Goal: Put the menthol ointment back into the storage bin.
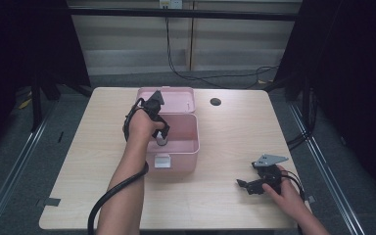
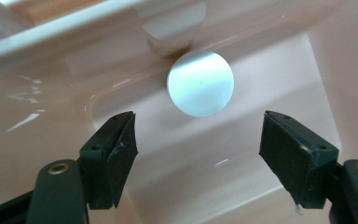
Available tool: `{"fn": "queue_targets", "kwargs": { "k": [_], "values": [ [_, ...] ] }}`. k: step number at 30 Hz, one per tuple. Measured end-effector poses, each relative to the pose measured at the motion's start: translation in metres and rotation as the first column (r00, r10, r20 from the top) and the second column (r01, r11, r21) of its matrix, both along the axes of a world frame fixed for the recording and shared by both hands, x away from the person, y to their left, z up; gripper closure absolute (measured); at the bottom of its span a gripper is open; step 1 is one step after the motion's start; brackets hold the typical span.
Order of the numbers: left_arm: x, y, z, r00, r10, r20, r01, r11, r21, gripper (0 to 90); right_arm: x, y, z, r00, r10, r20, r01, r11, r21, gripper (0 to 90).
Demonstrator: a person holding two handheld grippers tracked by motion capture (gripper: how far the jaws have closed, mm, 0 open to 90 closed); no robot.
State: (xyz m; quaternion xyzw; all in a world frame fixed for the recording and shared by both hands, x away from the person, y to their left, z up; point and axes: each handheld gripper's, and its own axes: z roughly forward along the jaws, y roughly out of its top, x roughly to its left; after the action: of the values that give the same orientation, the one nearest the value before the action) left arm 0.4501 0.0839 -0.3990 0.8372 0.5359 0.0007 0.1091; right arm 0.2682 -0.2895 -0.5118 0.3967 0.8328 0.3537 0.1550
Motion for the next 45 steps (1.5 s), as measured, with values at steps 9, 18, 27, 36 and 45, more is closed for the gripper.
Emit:
{"fn": "queue_targets", "kwargs": {
  "k": [9, 18, 27, 36, 45],
  "values": [
    [-0.004, -0.001, 0.007, 0.9996, -0.029, -0.009, 0.029, 0.9996, 0.000, 23.4, 0.000, 0.000, 0.000, 1.0000, 0.000, 0.000, 0.000, 1.000, 0.000, 6.7],
    [-0.008, 0.005, 0.014, 0.9991, -0.042, -0.012, 0.041, 0.9991, -0.013, 22.6, 0.000, 0.000, 0.000, 1.0000, 0.000, 0.000, 0.000, 1.000, 0.000, 6.8],
    [-0.012, 0.010, 0.026, 0.9988, -0.049, -0.002, 0.049, 0.9986, -0.022, 22.6, 0.000, 0.000, 0.000, 1.0000, 0.000, 0.000, 0.000, 1.000, 0.000, 6.8],
    [-0.018, 0.017, 0.043, 0.9986, -0.054, -0.001, 0.054, 0.9978, -0.038, 22.8, 0.000, 0.000, 0.000, 1.0000, -0.001, -0.001, 0.001, 1.000, 0.000, 6.8],
    [-0.026, 0.031, 0.062, 0.9988, -0.045, 0.016, 0.046, 0.9972, -0.059, 22.9, 0.000, 0.000, 0.000, 1.0000, 0.000, -0.003, 0.000, 1.000, -0.001, 6.8]
  ]
}}
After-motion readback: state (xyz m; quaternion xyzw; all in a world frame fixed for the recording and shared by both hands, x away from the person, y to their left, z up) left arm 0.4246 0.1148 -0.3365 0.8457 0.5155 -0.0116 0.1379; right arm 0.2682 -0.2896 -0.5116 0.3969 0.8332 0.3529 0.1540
